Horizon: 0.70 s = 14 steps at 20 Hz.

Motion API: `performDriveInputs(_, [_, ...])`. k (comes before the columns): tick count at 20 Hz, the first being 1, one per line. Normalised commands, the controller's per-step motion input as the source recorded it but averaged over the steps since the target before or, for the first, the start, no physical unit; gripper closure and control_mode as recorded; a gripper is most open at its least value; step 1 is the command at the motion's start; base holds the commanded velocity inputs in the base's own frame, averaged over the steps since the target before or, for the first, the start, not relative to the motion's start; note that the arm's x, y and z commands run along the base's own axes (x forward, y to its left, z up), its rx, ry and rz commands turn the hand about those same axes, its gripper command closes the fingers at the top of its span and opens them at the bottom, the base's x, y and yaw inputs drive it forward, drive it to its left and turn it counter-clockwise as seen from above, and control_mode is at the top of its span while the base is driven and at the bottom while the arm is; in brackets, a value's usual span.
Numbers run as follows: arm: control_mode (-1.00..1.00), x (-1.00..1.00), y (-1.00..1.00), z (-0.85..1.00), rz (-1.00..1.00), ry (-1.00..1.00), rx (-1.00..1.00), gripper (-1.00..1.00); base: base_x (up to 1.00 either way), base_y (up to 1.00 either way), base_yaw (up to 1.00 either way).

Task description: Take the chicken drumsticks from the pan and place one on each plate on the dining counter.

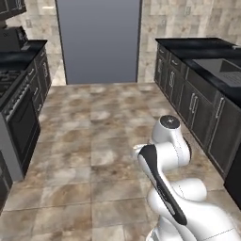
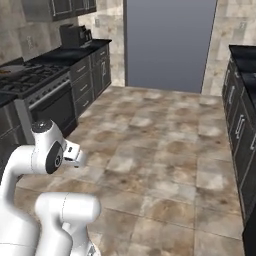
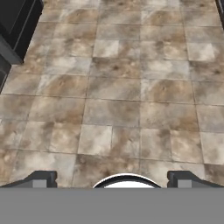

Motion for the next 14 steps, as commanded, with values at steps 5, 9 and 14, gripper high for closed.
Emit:
performDriveInputs(5, [1.0, 0.0, 0.0, 0.0, 0.0, 0.0, 0.0, -1.0, 1.0, 0.38, 0.0])
performDriveInputs(9, [1.0, 0.0, 0.0, 0.0, 0.0, 0.0, 0.0, -1.0, 1.0, 0.31, 0.0])
performDriveInputs(14, [1.0, 0.0, 0.0, 0.0, 0.0, 0.0, 0.0, -1.0, 1.0, 0.24, 0.02])
